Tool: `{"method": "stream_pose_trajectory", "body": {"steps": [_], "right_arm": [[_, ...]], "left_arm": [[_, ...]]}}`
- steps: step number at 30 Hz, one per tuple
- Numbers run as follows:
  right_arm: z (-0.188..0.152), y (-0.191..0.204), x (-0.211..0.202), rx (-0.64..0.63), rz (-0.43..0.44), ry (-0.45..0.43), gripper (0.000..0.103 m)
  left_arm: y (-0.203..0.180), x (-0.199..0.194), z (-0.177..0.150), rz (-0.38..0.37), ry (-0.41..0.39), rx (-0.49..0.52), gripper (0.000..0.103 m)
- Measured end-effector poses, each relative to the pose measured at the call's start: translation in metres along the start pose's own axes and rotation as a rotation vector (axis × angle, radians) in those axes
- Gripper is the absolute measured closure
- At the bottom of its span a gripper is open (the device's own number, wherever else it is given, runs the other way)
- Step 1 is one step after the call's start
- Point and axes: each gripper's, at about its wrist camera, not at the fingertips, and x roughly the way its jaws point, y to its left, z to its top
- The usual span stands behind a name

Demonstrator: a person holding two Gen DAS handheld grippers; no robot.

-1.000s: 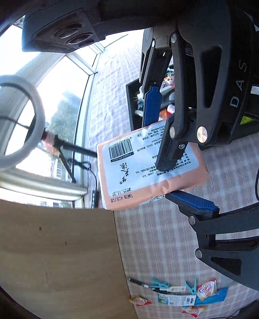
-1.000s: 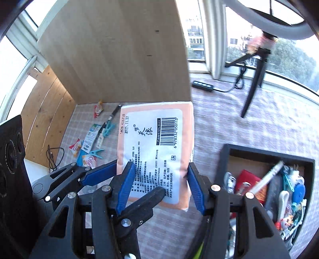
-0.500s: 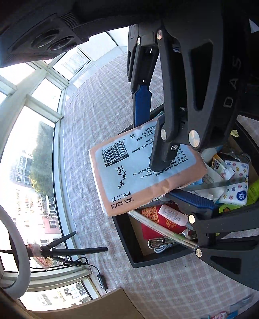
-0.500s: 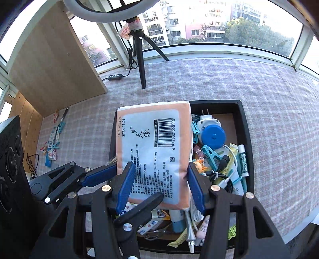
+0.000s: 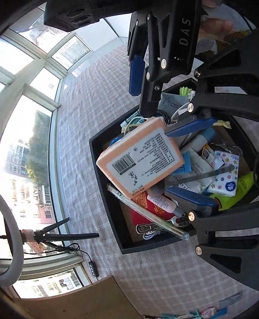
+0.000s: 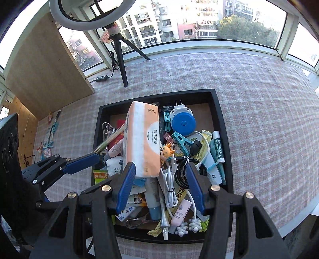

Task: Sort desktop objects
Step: 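Carry the tissue pack to the black tray and release it, then return both tools to the remaining table items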

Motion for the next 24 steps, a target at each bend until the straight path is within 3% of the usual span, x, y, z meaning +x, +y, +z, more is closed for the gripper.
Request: {"method": "stream_pose_trajectory", "body": {"steps": [7,24], "right_arm": [[0.012,0.049,0.007,-0.074,0.03,-0.006,0.05],[0.031,0.238,0.069,-0.306,0.113,0.059,0.051]], "left_arm": [[0.056,-0.023,-0.021,0.061,-0.018,-0.076,0.054],[0.252,-0.086,-0.096,0.256,-0.02,-0.327,0.057]]}}
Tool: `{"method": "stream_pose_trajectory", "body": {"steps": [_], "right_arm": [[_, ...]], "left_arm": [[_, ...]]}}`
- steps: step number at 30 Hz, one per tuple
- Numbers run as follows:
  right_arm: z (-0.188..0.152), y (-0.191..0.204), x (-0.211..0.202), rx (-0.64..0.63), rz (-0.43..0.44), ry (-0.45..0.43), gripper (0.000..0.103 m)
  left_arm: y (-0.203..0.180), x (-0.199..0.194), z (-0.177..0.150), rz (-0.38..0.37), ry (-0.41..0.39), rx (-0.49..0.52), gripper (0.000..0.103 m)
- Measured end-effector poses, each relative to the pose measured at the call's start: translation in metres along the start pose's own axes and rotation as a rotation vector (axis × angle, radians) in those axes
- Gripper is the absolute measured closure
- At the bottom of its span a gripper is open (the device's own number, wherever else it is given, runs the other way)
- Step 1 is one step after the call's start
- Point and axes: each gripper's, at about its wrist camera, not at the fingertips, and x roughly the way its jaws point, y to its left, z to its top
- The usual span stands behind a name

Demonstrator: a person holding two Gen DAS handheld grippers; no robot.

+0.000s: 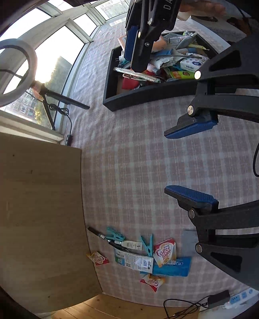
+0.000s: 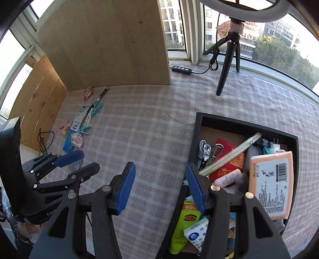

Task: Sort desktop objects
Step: 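Return both tools to the remaining table items, then grasp the card packet with the left tool while the right tool grasps a teal clothespin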

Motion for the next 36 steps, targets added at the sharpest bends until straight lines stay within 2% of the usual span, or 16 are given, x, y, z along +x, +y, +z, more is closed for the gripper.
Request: {"method": "stream_pose_trajectory", "body": {"steps": [9,15,21,25,29,36], "right_arm": [[0.053,0.095,0.064,-0.067,0.061,0.05,0.054],[0.093,0.144,0.122,-0.069,0.094,0.115,0.06],[0.125,0.178,0.193,-0.05,0.098,0.197,0.062],[0.139,0.185,0.229,0.002,0.096,0.229,0.066],[0.145,0.189,0.251,0.031,0.08,0.255,0.069],[0.149,0.193,0.265,0.051,0.061,0.258,0.072]], "left_arm": [[0.124,0.007,0.011,0.107,0.023,-0.116,0.058],[0.178,0.032,0.029,0.142,0.062,-0.126,0.057],[0.208,0.072,0.045,0.143,0.117,-0.113,0.057],[0.219,0.089,0.052,0.127,0.134,-0.108,0.056],[0.224,0.104,0.059,0.119,0.15,-0.101,0.056],[0.221,0.126,0.065,0.103,0.173,-0.08,0.055]]}}
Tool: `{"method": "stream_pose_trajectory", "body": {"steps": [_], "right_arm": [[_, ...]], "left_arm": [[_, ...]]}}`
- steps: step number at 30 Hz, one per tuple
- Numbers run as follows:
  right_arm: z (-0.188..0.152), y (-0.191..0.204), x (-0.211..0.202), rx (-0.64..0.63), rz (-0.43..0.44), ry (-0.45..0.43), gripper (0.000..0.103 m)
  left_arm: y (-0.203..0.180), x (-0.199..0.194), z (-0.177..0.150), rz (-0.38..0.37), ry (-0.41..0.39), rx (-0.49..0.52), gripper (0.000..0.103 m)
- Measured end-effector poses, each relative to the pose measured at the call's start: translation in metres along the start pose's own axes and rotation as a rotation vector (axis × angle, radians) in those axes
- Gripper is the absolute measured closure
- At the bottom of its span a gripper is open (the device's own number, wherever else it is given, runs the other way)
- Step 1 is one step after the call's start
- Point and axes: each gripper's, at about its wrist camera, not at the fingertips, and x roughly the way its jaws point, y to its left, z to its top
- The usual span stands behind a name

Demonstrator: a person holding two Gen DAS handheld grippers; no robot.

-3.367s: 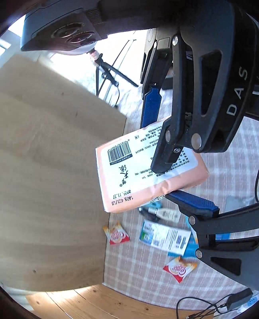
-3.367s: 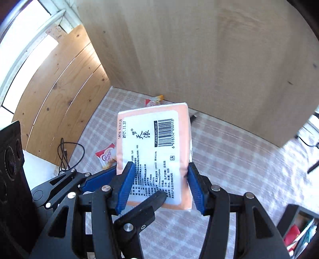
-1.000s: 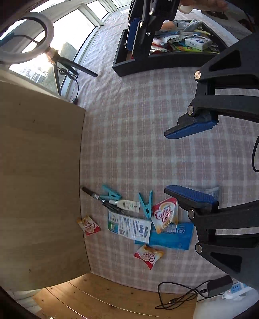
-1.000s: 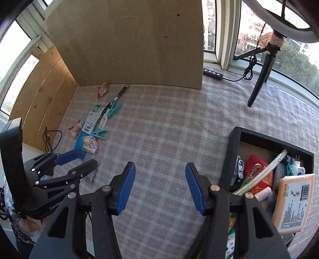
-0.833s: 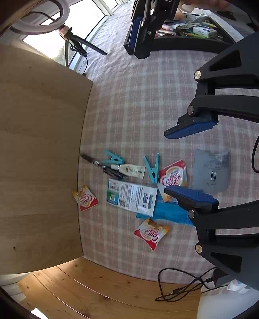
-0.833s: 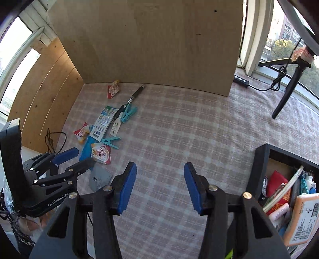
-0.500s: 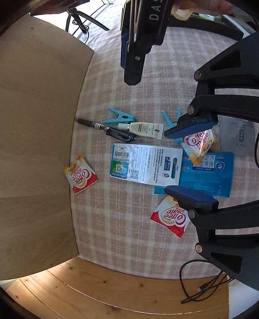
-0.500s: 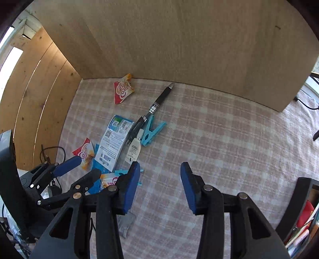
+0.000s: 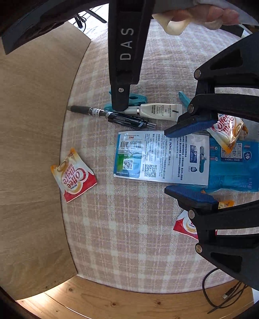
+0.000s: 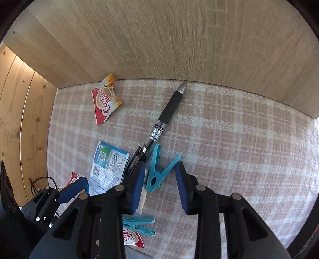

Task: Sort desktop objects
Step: 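Grasp the card packet with the left tool while the right tool grasps a teal clothespin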

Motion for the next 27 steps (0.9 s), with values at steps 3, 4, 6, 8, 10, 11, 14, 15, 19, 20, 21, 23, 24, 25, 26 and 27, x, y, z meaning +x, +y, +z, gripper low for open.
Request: {"method": "stream_pose_trajectory", "body": {"steps": [3,4,6,8,10,11,14,15,19,20,21,23,24,25,26,27], "right_arm": [[0.003,0.004,0.002,-0.01,-0.024,-0.004,0.076],[0.003,0.004,0.002,-0.015,-0.026,-0.002,0.076],[0.003,0.001,0.001,-0.019,-0.044,-0.002,0.076],[0.003,-0.002,0.0,-0.011,-0.045,-0.001,0.078],[0.002,-0.002,0.0,-0.009,-0.043,0.002,0.078],[0.001,0.001,0.0,-0.023,-0.055,-0.001,0.078],[-0.004,0.012,0.001,-0.075,-0.084,0.007,0.078],[-0.006,0.014,0.002,-0.084,-0.081,0.016,0.078],[-0.011,0.017,0.002,-0.117,-0.101,0.011,0.083],[-0.012,0.017,0.001,-0.116,-0.096,0.012,0.083],[-0.012,0.016,0.001,-0.114,-0.091,0.014,0.083],[-0.014,0.014,-0.001,-0.107,-0.081,0.014,0.083],[-0.015,0.014,-0.003,-0.108,-0.075,0.013,0.083],[-0.017,0.014,-0.004,-0.111,-0.073,0.011,0.083],[-0.018,0.013,-0.006,-0.112,-0.07,0.009,0.083],[-0.019,0.013,-0.009,-0.11,-0.061,0.008,0.083]], "left_arm": [[-0.004,0.003,0.002,0.008,-0.005,0.007,0.051],[-0.005,0.005,0.007,0.009,-0.006,0.007,0.05],[-0.007,0.006,0.011,0.01,-0.008,0.006,0.05],[-0.01,0.008,0.015,0.006,-0.011,0.019,0.051],[-0.016,0.012,0.019,0.011,-0.007,0.033,0.051],[-0.021,0.015,0.021,0.011,-0.004,0.036,0.05],[-0.033,0.019,0.02,0.031,-0.007,0.056,0.049],[-0.039,0.018,0.019,0.034,-0.007,0.062,0.05],[-0.047,0.018,0.019,0.034,-0.011,0.059,0.052],[-0.047,0.019,0.019,0.031,-0.011,0.053,0.052],[-0.047,0.019,0.019,0.029,-0.011,0.048,0.052],[-0.042,0.018,0.018,0.029,-0.015,0.035,0.052],[-0.037,0.016,0.017,0.027,-0.018,0.029,0.052],[-0.036,0.014,0.017,0.023,-0.021,0.021,0.052],[-0.034,0.012,0.017,0.021,-0.025,0.011,0.052],[-0.032,0.009,0.017,0.019,-0.03,0.001,0.052]]}}
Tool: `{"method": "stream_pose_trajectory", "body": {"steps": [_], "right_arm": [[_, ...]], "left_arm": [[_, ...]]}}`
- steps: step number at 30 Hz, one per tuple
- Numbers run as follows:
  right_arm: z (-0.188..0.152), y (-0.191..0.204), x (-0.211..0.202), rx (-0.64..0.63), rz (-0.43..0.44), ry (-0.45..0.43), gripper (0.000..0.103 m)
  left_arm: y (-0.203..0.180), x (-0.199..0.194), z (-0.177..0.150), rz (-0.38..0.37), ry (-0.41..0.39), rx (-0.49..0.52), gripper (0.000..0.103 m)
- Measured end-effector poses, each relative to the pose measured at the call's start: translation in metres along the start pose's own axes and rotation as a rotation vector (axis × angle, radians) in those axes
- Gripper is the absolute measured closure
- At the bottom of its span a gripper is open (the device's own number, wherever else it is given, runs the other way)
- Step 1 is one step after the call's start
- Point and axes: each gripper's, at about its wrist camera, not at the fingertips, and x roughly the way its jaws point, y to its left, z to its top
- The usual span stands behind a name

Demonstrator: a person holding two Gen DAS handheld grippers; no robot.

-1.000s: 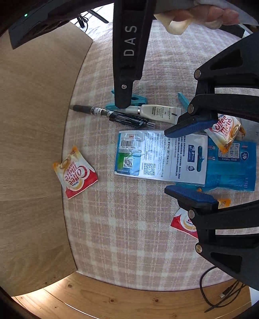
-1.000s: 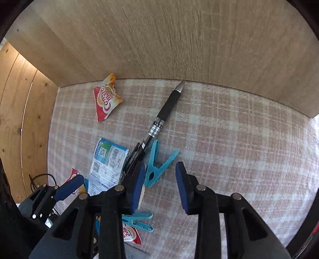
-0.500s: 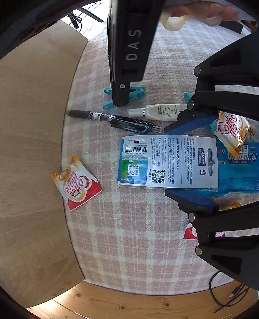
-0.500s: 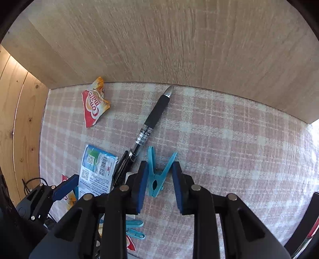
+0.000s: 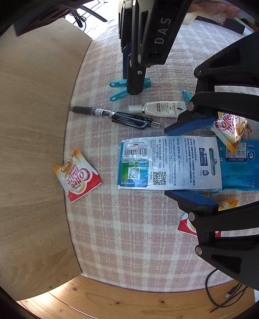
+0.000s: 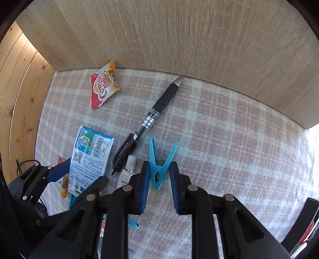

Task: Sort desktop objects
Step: 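Grasp the card packet with the left tool while the right tool grasps a teal clothespin, then carry the card packet and clothespin to the black tray and release them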

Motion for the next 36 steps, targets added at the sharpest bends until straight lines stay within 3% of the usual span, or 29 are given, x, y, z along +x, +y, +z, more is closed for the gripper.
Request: {"method": "stream_pose_trajectory", "body": {"steps": [6,13,17,18,25,36], "right_arm": [[-0.01,0.0,-0.02,-0.021,0.031,-0.02,0.083],[-0.036,-0.022,-0.057,-0.026,0.061,-0.049,0.083],[-0.063,-0.054,-0.086,-0.007,0.073,-0.084,0.083],[-0.071,-0.065,-0.094,0.004,0.077,-0.086,0.083],[-0.123,-0.158,-0.145,0.094,0.079,-0.141,0.083],[-0.24,-0.27,-0.182,0.275,0.027,-0.138,0.083]], "left_arm": [[-0.002,-0.03,-0.006,-0.027,-0.026,-0.028,0.052],[-0.036,-0.073,-0.016,-0.064,-0.072,0.027,0.052],[-0.087,-0.089,-0.018,-0.096,-0.094,0.085,0.052],[-0.084,-0.092,-0.022,-0.112,-0.095,0.099,0.052],[-0.176,-0.113,-0.028,-0.21,-0.102,0.241,0.052],[-0.34,-0.12,-0.087,-0.383,-0.047,0.48,0.052]]}}
